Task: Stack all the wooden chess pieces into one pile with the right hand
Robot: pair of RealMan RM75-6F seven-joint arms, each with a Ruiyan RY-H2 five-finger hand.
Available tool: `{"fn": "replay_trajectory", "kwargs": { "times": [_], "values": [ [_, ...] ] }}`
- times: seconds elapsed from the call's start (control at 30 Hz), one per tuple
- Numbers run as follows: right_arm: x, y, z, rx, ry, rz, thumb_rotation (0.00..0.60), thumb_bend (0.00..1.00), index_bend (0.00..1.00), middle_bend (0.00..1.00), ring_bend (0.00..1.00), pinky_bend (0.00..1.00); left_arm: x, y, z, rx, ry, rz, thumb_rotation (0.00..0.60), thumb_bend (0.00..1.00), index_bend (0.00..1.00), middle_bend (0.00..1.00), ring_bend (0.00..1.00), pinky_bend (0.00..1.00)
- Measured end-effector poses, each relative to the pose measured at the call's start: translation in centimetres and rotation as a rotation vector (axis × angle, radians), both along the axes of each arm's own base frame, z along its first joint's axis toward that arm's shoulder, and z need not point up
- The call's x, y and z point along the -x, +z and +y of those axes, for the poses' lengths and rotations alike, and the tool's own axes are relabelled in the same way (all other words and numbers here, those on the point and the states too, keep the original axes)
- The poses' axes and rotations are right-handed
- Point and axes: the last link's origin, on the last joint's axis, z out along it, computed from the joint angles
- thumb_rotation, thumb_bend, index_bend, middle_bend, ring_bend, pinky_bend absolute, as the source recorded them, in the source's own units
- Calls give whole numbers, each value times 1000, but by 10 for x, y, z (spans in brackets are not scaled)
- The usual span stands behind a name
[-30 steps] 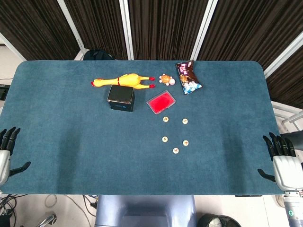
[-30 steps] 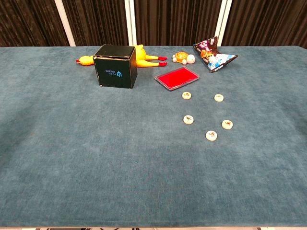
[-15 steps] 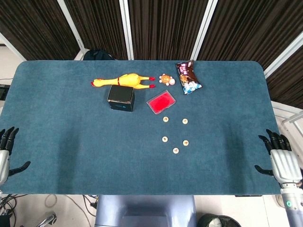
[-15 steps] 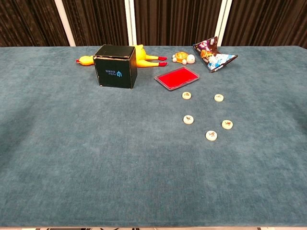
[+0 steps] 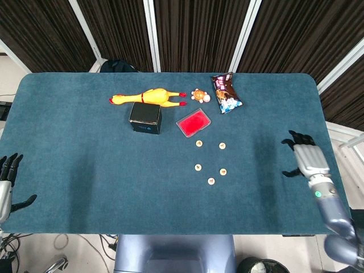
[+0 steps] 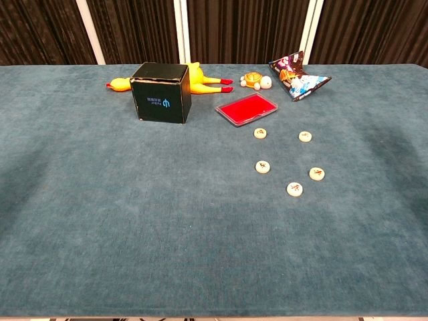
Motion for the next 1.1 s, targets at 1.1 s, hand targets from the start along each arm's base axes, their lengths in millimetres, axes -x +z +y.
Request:
{"fn": "replay_trajectory", "kwargs": {
  "times": [1.1],
  "values": [
    [-91,-147,-91,24,-27,40,600,268,429,5,0,0,6,2,3,-8,46,-36,600,4,40,27,0,142]
  ]
}}
